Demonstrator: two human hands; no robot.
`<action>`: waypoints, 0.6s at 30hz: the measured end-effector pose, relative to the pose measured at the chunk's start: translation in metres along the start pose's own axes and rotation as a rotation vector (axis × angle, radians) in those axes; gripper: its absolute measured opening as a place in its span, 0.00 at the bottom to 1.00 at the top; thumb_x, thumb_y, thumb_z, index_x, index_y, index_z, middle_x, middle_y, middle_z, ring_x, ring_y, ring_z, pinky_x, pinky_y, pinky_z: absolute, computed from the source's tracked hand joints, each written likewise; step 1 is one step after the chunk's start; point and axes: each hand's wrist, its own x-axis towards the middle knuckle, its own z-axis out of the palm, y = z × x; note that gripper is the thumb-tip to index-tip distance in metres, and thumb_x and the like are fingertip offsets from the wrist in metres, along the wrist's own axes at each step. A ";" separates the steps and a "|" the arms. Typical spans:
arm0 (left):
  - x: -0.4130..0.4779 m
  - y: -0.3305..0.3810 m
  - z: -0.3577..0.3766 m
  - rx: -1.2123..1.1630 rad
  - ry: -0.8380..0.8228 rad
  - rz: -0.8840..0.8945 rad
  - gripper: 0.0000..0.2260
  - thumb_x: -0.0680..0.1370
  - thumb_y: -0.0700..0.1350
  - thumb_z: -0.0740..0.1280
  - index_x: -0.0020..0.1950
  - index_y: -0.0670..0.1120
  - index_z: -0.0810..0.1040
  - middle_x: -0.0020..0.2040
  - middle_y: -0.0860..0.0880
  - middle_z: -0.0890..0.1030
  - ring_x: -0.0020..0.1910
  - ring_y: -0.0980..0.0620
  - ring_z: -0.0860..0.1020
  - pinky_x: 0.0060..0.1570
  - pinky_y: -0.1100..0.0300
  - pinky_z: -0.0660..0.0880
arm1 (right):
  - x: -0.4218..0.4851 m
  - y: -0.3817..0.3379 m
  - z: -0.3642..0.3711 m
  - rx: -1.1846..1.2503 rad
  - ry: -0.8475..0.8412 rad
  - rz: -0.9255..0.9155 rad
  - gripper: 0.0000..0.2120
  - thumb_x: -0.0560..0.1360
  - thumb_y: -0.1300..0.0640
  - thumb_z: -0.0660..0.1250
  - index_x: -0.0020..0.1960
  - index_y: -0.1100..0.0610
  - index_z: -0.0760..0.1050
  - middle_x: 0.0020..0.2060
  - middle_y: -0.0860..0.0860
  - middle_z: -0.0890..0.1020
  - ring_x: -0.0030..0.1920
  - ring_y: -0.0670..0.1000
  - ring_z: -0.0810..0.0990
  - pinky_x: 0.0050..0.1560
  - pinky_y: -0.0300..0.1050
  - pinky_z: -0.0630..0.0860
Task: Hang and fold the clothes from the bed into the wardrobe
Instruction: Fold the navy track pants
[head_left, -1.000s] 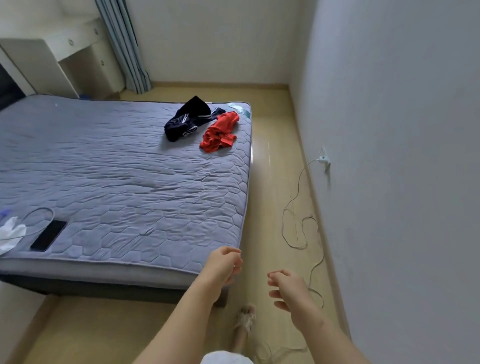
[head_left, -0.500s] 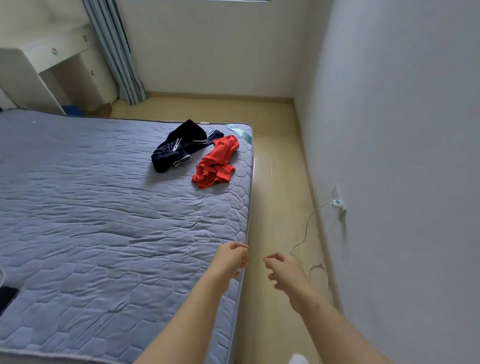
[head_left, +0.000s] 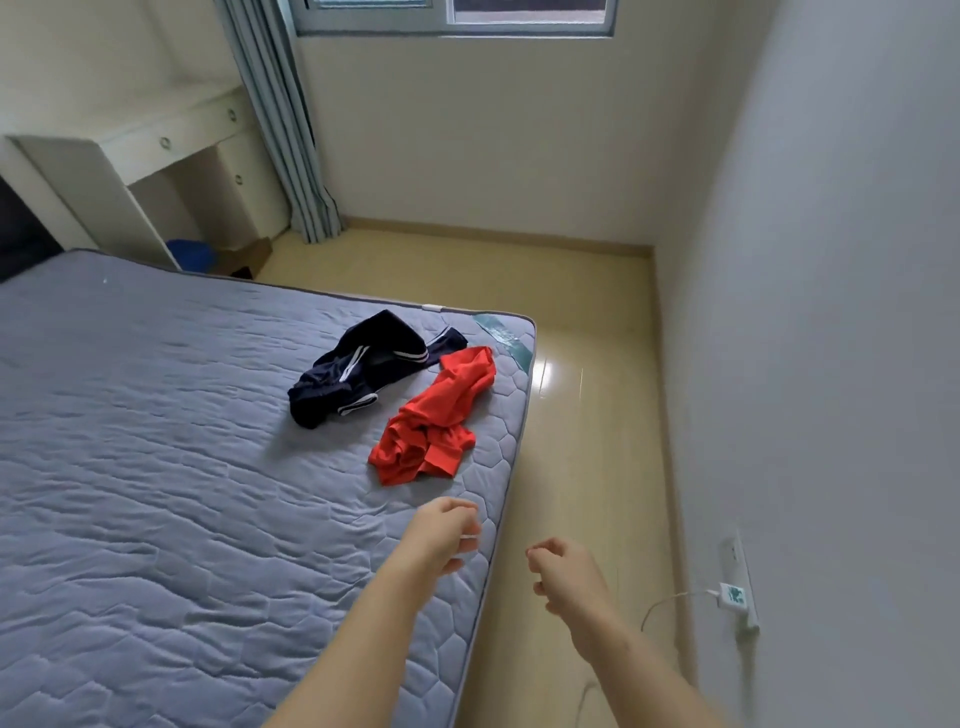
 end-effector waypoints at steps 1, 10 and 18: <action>0.014 0.016 0.004 -0.021 0.030 0.005 0.07 0.78 0.39 0.59 0.48 0.48 0.75 0.40 0.50 0.78 0.37 0.55 0.76 0.36 0.62 0.67 | 0.017 -0.011 -0.008 -0.030 -0.004 -0.025 0.07 0.75 0.61 0.58 0.43 0.54 0.74 0.36 0.48 0.75 0.37 0.49 0.73 0.33 0.38 0.66; 0.138 0.088 -0.003 -0.128 0.154 -0.093 0.08 0.79 0.40 0.59 0.44 0.49 0.74 0.37 0.51 0.77 0.35 0.55 0.75 0.36 0.63 0.66 | 0.164 -0.094 -0.006 -0.128 -0.153 0.017 0.06 0.75 0.63 0.59 0.41 0.56 0.72 0.35 0.51 0.74 0.37 0.50 0.71 0.34 0.39 0.64; 0.248 0.161 -0.040 -0.171 0.176 -0.122 0.07 0.79 0.40 0.57 0.45 0.48 0.73 0.36 0.51 0.74 0.32 0.55 0.71 0.31 0.64 0.62 | 0.280 -0.183 0.021 -0.283 -0.174 -0.012 0.08 0.75 0.63 0.59 0.46 0.68 0.74 0.37 0.55 0.72 0.39 0.51 0.69 0.39 0.42 0.63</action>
